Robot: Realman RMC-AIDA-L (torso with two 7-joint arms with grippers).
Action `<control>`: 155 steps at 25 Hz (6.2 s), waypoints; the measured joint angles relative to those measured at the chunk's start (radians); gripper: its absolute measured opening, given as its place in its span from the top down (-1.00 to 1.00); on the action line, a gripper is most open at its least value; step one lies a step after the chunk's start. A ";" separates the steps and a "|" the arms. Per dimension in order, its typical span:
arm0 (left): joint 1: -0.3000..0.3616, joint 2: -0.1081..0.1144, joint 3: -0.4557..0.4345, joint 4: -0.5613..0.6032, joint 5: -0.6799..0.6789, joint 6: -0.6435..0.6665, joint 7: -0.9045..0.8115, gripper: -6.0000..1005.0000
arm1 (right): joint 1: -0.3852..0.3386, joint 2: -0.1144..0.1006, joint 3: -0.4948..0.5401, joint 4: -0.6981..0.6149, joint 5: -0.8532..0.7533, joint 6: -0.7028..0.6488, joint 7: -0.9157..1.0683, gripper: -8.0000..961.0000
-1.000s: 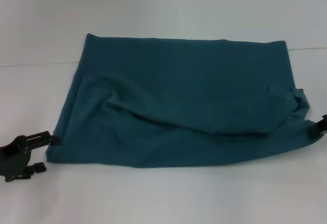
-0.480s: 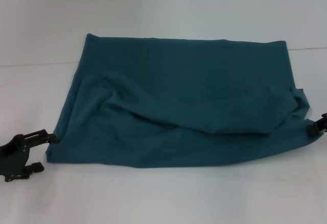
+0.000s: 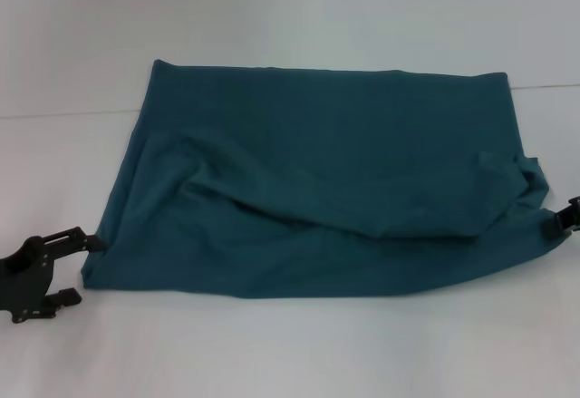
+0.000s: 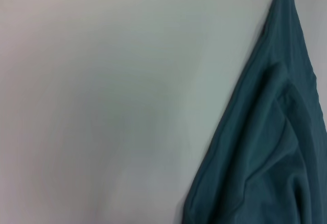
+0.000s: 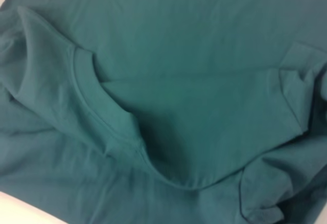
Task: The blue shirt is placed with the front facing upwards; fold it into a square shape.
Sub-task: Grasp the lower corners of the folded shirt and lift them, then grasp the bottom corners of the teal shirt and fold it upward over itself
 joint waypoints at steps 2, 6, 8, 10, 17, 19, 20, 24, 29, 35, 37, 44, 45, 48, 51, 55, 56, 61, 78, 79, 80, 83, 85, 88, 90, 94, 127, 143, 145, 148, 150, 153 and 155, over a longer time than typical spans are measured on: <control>-0.001 0.000 0.000 -0.003 0.001 -0.003 -0.003 -0.83 | 0.000 -0.001 0.000 0.000 0.009 -0.001 0.000 0.95; -0.007 0.002 0.002 -0.012 0.000 -0.010 -0.003 -0.83 | 0.001 -0.003 0.000 0.000 0.016 -0.003 0.000 0.95; -0.010 0.001 0.004 -0.013 -0.002 -0.014 -0.004 -0.82 | 0.002 -0.003 0.000 0.000 0.016 -0.003 0.000 0.95; -0.016 0.001 0.005 -0.025 -0.001 -0.019 -0.004 -0.82 | 0.002 -0.003 0.000 0.000 0.016 -0.003 0.000 0.95; -0.032 0.003 0.006 -0.049 -0.001 -0.033 0.000 -0.82 | 0.003 -0.003 0.000 0.000 0.017 -0.003 -0.002 0.95; -0.039 0.002 0.006 -0.054 -0.003 -0.036 0.002 -0.81 | 0.003 -0.003 0.000 0.000 0.018 -0.003 -0.004 0.95; -0.044 0.001 0.007 -0.057 -0.002 -0.038 0.002 -0.81 | 0.003 -0.002 0.001 -0.001 0.021 -0.003 -0.005 0.95; -0.065 0.001 0.008 -0.071 0.001 -0.051 0.003 -0.81 | 0.001 -0.002 0.001 -0.001 0.042 -0.003 -0.007 0.95; -0.080 0.000 0.009 -0.078 0.001 -0.058 0.006 -0.80 | -0.005 -0.004 0.002 -0.001 0.056 -0.005 -0.008 0.95; -0.088 0.000 0.014 -0.081 0.001 -0.061 0.012 -0.80 | -0.007 -0.006 0.010 0.000 0.057 -0.008 -0.008 0.95; -0.085 -0.001 0.020 -0.073 -0.001 -0.061 0.018 -0.80 | -0.006 -0.006 0.014 -0.001 0.057 -0.012 -0.009 0.95; -0.079 -0.002 0.022 -0.069 -0.005 -0.059 0.022 -0.66 | -0.005 -0.008 0.023 -0.001 0.058 -0.016 -0.011 0.95; -0.079 -0.002 0.022 -0.069 -0.005 -0.059 0.022 -0.53 | -0.005 -0.009 0.023 -0.001 0.058 -0.016 -0.011 0.95; -0.079 -0.002 0.022 -0.068 -0.005 -0.057 0.023 -0.23 | -0.005 -0.009 0.023 0.000 0.058 -0.016 -0.011 0.95; -0.079 -0.002 0.022 -0.067 -0.004 -0.057 0.026 0.02 | -0.005 -0.009 0.023 -0.001 0.058 -0.016 -0.011 0.95; -0.076 -0.002 0.021 -0.067 -0.005 -0.058 0.035 0.34 | -0.006 -0.009 0.023 -0.001 0.058 -0.016 -0.011 0.95; -0.074 -0.002 0.021 -0.067 -0.005 -0.058 0.040 0.42 | -0.006 -0.009 0.023 -0.001 0.058 -0.016 -0.011 0.95; -0.073 -0.002 0.021 -0.067 -0.006 -0.044 0.075 0.84 | -0.007 -0.009 0.023 -0.001 0.058 -0.016 -0.006 0.95; -0.037 0.008 0.158 0.107 0.012 0.306 0.154 0.84 | -0.048 -0.007 0.030 -0.093 0.053 -0.237 -0.015 0.95; -0.031 0.007 0.166 0.122 0.020 0.335 0.154 0.84 | -0.055 -0.006 0.027 -0.097 0.051 -0.249 -0.017 0.95; -0.024 0.004 0.172 0.140 0.030 0.363 0.154 0.84 | -0.062 -0.006 0.023 -0.100 0.050 -0.260 -0.019 0.95; -0.003 -0.001 0.181 0.178 0.054 0.436 0.168 0.84 | -0.083 -0.007 0.015 -0.101 0.048 -0.283 -0.028 0.95; 0.012 -0.001 0.182 0.195 0.058 0.488 0.188 0.84 | -0.097 -0.009 0.013 -0.101 0.048 -0.299 -0.038 0.95; 0.039 -0.002 0.182 0.219 0.061 0.544 0.212 0.84 | -0.121 -0.010 0.011 -0.101 0.046 -0.322 -0.050 0.95; 0.050 -0.002 0.179 0.228 0.071 0.568 0.226 0.84 | -0.134 -0.011 0.010 -0.101 0.040 -0.334 -0.062 0.95; 0.059 -0.002 0.173 0.230 0.101 0.616 0.258 0.84 | -0.149 -0.008 0.012 -0.099 0.006 -0.359 -0.094 0.95; -0.266 0.081 0.128 -0.001 0.083 0.117 0.080 0.84 | -0.031 -0.031 0.248 0.053 0.226 0.111 0.021 0.94; -0.276 0.022 0.145 -0.009 0.017 -0.125 0.024 0.84 | 0.042 0.045 0.194 0.082 0.229 0.396 0.027 0.94; -0.273 0.017 0.145 -0.010 0.005 -0.150 0.023 0.84 | 0.050 0.053 0.173 0.091 0.229 0.436 0.027 0.94; -0.270 0.008 0.145 -0.011 -0.019 -0.201 0.023 0.84 | 0.070 0.056 0.143 0.125 0.228 0.509 0.027 0.94; -0.269 0.004 0.144 -0.012 -0.035 -0.227 0.022 0.84 | 0.083 0.057 0.123 0.143 0.228 0.565 0.027 0.93; -0.273 0.003 0.144 -0.028 -0.044 -0.259 0.021 0.84 | 0.100 0.061 0.106 0.161 0.229 0.633 0.025 0.93; -0.277 0.004 0.144 -0.043 -0.045 -0.277 0.021 0.84 | 0.109 0.065 0.097 0.167 0.229 0.668 0.022 0.93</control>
